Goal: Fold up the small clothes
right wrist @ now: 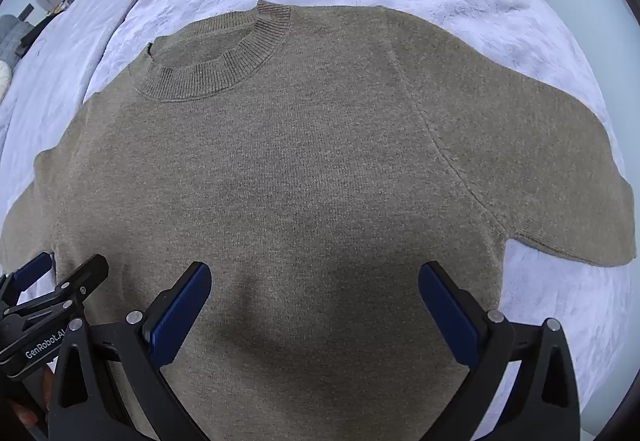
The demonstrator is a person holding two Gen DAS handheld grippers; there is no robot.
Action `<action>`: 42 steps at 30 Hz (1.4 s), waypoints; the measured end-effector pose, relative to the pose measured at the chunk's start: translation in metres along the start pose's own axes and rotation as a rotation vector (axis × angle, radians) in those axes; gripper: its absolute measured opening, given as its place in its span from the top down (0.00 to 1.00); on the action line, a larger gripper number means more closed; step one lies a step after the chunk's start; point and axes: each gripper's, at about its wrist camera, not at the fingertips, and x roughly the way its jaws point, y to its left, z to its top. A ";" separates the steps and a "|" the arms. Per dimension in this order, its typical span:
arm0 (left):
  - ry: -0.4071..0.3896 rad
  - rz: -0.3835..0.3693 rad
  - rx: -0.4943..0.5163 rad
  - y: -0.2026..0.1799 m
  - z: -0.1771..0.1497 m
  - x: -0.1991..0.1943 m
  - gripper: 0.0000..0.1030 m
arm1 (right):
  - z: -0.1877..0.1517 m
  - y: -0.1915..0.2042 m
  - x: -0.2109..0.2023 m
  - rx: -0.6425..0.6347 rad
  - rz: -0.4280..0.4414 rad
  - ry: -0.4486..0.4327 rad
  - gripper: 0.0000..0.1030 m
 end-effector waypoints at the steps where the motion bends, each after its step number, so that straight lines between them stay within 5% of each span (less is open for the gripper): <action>1: -0.001 0.001 0.001 -0.001 0.000 0.000 0.00 | 0.000 0.000 0.000 0.000 0.000 0.000 0.00; 42: 0.014 -0.003 0.012 -0.011 -0.006 -0.004 0.00 | -0.003 0.009 0.005 -0.003 -0.022 0.014 0.00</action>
